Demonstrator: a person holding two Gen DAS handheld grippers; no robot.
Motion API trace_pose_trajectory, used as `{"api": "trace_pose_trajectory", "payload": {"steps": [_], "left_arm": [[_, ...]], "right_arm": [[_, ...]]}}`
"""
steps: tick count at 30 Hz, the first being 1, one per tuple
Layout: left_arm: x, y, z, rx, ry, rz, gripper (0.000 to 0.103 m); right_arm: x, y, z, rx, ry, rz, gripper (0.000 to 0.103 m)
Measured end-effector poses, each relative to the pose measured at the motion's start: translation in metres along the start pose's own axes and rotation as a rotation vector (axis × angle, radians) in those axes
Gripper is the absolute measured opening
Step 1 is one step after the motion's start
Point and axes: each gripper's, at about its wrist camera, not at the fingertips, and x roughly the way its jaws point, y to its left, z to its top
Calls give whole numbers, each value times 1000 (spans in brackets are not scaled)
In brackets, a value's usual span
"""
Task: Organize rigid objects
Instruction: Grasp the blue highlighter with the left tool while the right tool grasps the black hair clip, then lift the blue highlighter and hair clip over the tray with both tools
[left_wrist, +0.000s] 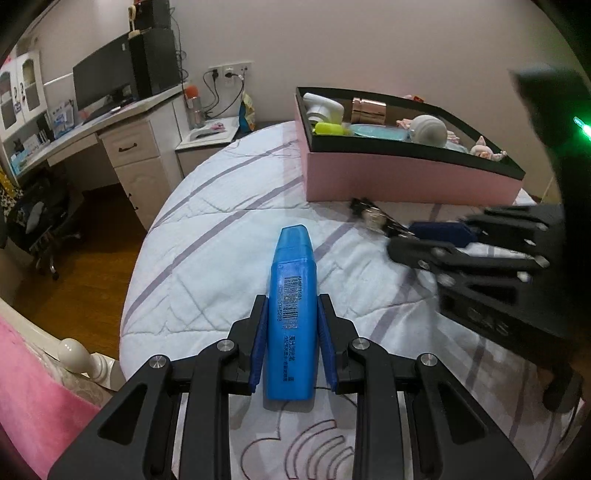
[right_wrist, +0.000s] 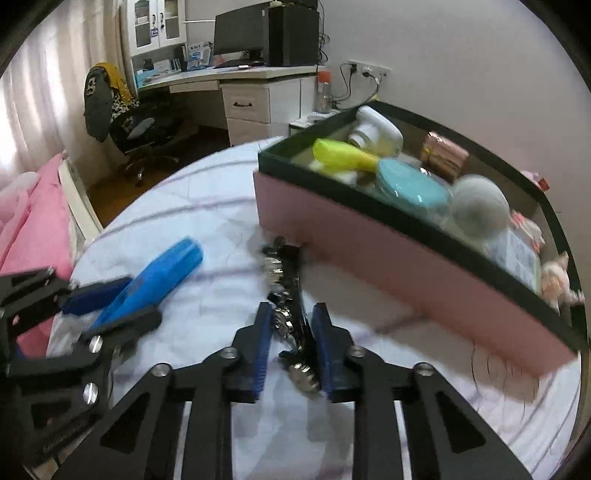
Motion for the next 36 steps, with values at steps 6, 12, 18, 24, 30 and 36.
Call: {"api": "trace_pose_trajectory", "payload": {"steps": [6,12,18,24,30,36], "left_arm": [[-2,-32,0,51,5,-57,26],[1,-81,4,107,10,-172,26],[7,-93,8,95,23,-179,27],[12,-96,13,100,45,-163,30],[12,-109,15,171,33,-102,26],[-9,-103,20,134,-40,-108,27]], "right_arm": [[-45,-35,-54,138,-26,-68,21],[-86,-85,-110,345,-27,-228,21],[-87,-95,-112,365,-55,-212,21],[-76,-97,-105,328,-43,-231,24],[-77,-96,-105,311,-56,-212,19],[-99,-98,-106,356,-165,-139,19]]}}
